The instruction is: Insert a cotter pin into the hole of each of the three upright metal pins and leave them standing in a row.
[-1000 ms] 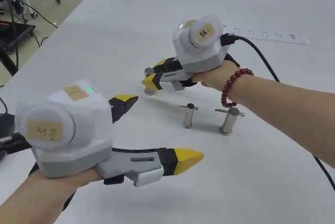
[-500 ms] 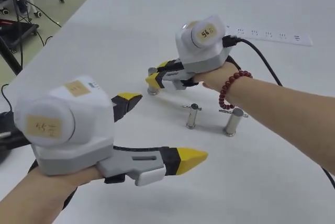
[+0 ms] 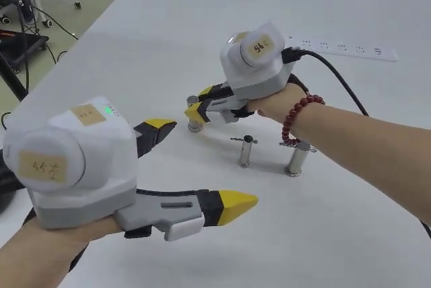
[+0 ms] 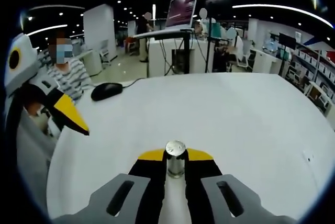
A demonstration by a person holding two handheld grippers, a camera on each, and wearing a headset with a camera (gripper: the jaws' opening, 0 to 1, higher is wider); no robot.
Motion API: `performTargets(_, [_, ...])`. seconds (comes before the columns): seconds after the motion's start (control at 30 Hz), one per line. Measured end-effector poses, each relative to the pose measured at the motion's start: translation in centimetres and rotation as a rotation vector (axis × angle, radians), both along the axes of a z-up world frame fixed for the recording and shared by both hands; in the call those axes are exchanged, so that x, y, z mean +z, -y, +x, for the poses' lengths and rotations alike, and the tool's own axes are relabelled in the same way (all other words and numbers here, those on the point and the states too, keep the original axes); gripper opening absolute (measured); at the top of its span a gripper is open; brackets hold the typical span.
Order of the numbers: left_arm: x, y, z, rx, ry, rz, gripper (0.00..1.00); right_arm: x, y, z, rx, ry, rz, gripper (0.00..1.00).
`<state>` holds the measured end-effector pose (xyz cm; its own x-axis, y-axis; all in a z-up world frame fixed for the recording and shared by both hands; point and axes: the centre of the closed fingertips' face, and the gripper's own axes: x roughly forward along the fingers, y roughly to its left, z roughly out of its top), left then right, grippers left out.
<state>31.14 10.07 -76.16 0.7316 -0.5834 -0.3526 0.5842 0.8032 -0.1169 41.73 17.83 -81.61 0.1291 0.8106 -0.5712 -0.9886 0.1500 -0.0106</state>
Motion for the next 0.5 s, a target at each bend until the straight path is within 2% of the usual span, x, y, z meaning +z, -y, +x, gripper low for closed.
performTargets(0.3, [0.0,-0.3,-0.5,0.016,-0.007,-0.003,0.93,1.2,0.3,-2.8,0.079,0.01,-0.005,0.13])
performTargets(0.5, [0.1,-0.4,-0.6,0.027,-0.003,-0.005,0.93,1.4,1.1,-4.3,0.14,0.018,-0.013,0.13])
